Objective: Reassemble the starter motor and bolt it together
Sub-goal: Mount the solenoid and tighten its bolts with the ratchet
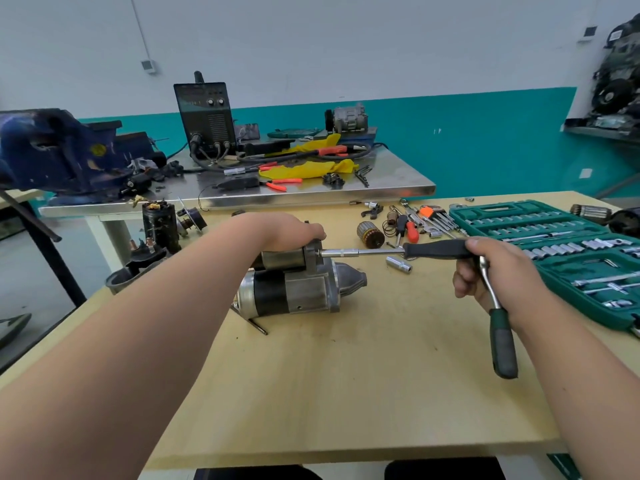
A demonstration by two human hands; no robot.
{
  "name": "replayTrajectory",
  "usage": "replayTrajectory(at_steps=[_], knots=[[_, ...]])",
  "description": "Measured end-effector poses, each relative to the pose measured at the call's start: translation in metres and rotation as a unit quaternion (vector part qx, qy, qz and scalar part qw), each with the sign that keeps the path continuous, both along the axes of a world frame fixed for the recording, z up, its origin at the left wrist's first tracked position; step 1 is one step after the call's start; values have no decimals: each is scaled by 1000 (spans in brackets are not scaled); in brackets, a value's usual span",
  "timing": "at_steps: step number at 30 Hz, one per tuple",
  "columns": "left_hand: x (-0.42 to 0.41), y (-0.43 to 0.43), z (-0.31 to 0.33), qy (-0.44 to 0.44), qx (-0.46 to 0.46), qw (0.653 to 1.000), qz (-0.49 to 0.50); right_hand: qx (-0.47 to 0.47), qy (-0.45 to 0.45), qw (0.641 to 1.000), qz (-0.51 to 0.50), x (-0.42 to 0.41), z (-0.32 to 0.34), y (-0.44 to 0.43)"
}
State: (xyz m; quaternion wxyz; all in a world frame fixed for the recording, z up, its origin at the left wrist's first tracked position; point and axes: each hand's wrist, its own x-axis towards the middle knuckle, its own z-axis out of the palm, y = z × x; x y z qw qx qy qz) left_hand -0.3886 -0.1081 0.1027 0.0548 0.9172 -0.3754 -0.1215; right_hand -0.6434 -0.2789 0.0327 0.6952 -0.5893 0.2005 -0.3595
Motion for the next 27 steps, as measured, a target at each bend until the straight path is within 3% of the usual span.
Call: replayTrajectory(at_steps=[6, 11, 17, 23, 27], knots=[[-4, 2, -1, -16, -7, 1000, -10, 33, 24, 999, 25, 7, 2, -11], [-9, 7, -2, -34, 11, 999, -27, -28, 109, 987, 113, 0, 15, -28], [-25, 17, -4, -71, -4, 996, -44, -22, 128, 988, 82, 5, 25, -27], [-41, 34, -23, -213, -108, 970, -40, -2, 201, 978, 54, 0, 22, -11], [-43, 48, -26, -228, -157, 953, -125, -13, 205, 979, 14, -4, 20, 2]])
